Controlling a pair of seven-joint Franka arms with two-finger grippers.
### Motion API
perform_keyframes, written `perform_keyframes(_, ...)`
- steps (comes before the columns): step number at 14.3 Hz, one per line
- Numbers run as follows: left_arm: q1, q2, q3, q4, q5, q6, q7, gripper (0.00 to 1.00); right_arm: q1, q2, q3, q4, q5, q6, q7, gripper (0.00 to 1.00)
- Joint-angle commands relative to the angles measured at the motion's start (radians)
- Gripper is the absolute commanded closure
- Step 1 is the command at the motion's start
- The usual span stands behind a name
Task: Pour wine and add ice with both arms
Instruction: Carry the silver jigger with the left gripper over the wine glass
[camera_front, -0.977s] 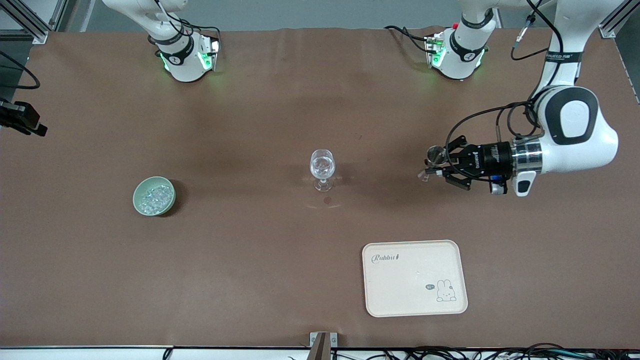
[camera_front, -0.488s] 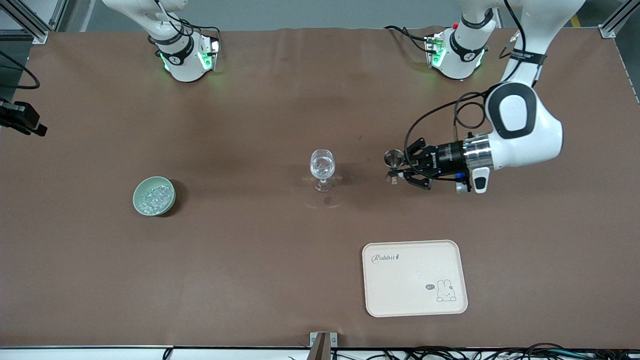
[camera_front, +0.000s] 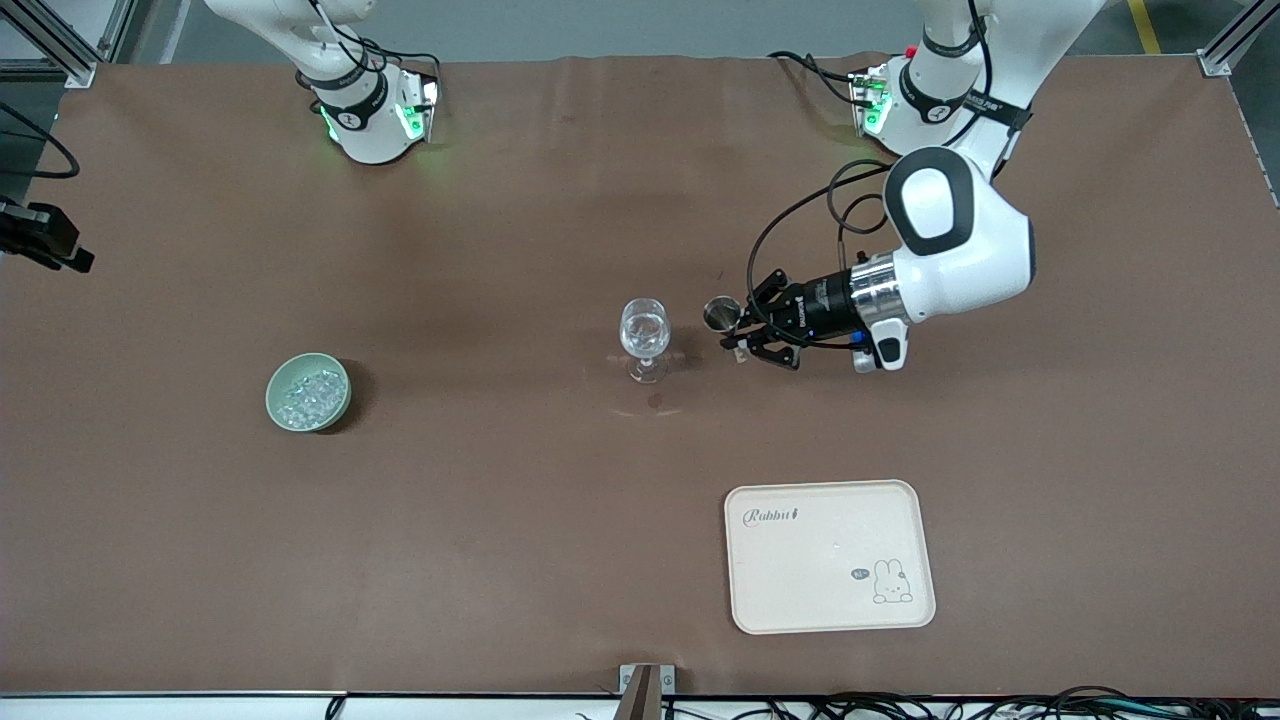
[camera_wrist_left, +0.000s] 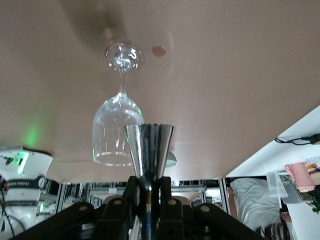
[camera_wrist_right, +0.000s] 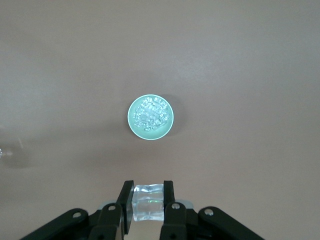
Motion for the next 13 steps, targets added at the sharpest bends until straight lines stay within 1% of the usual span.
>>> perform_keyframes(1, -0.016, 0.036, -0.033, 0.022, 0.068, 0.065, -0.045, 0.97, -0.007, -0.009, 0.003, -0.007, 0.008, 0.001, -0.011, 0.99)
perform_keyframes(4, -0.041, 0.038, -0.044, 0.039, 0.204, 0.093, -0.128, 0.97, -0.007, -0.008, 0.003, -0.009, 0.008, 0.001, -0.011, 0.99)
perform_keyframes(6, -0.045, 0.038, -0.056, 0.048, 0.258, 0.096, -0.171, 0.97, -0.007, -0.008, 0.003, -0.009, 0.008, 0.001, -0.011, 0.99)
perform_keyframes(8, -0.042, 0.036, -0.088, 0.054, 0.344, 0.125, -0.230, 0.97, -0.007, -0.008, 0.003, -0.009, 0.008, 0.001, -0.011, 0.99)
perform_keyframes(12, -0.050, 0.081, -0.102, 0.105, 0.621, 0.131, -0.430, 0.97, -0.007, -0.008, 0.003, -0.009, 0.010, 0.001, -0.011, 0.99)
perform_keyframes(13, -0.055, 0.093, -0.119, 0.117, 0.705, 0.131, -0.485, 0.97, -0.007, -0.008, 0.003, -0.009, 0.008, 0.001, -0.011, 0.99)
